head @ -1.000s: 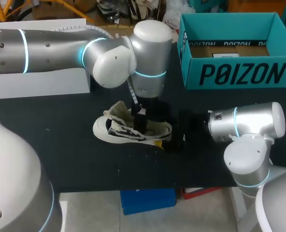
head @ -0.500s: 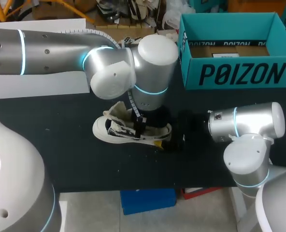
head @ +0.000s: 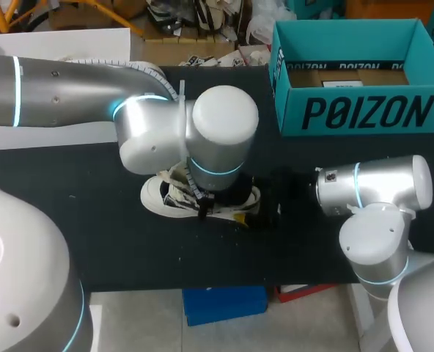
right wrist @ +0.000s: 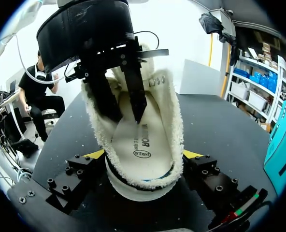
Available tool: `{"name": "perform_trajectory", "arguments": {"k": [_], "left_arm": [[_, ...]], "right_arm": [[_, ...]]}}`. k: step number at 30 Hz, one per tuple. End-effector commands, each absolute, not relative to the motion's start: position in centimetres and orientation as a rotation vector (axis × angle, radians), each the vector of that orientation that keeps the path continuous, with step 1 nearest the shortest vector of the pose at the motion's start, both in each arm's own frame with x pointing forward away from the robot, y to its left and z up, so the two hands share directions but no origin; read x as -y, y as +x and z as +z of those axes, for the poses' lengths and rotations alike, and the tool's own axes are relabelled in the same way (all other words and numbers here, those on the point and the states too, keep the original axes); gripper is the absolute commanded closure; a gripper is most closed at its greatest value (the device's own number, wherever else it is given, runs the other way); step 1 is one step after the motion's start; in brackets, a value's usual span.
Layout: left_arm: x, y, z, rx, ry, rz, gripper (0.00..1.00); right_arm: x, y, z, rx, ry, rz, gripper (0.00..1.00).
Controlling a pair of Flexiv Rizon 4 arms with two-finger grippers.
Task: Take the shoe out of the shoebox, open the shoe tongue, remove and reinsert the insole, then place the shoe into the shoebox
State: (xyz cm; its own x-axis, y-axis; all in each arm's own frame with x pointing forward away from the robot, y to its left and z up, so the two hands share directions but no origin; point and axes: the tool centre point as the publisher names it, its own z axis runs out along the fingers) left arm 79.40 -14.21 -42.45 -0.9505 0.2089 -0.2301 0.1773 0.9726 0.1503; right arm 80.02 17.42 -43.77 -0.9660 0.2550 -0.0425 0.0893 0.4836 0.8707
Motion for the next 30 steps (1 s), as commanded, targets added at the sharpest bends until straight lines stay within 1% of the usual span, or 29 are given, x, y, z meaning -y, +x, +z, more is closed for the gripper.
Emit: {"name": "perform_trajectory", "arguments": {"k": [1,9,12,14,15,17,18,26,30], "left_arm": [[12.0,80.2,-47.0,-2.78,0.31,0.078,0.72],[11.9,81.7,-47.9,-2.724,0.304,0.043,0.7],[12.0,81.9,-48.0,-2.704,0.287,0.038,0.71],[12.0,81.9,-48.1,-2.696,0.287,0.03,0.73],[12.0,82.0,-48.0,-2.694,0.286,0.026,0.76],[12.1,82.1,-48.0,-2.688,0.287,0.02,0.9],[12.2,82.1,-47.9,-2.688,0.287,0.018,0.99],[12.8,81.6,-46.8,-2.724,0.35,0.008,1.0],[13.4,81.6,-46.1,-2.864,0.45,-0.03,1.0]], "right_arm": [[-17.3,80.2,-44.0,-2.56,0.304,1.485,1.0],[-17.3,80.2,-44.0,-2.56,0.304,1.485,1.0],[-17.3,80.2,-44.0,-2.56,0.304,1.485,1.0],[-17.3,80.2,-44.0,-2.56,0.304,1.485,1.0],[-17.3,80.2,-44.0,-2.56,0.304,1.485,1.0],[-17.3,80.2,-44.0,-2.56,0.304,1.485,1.0],[-17.3,80.2,-44.0,-2.56,0.304,1.485,1.0],[-17.3,80.2,-44.0,-2.56,0.304,1.485,1.0],[-17.3,80.2,-44.0,-2.56,0.304,1.485,1.0]]}}
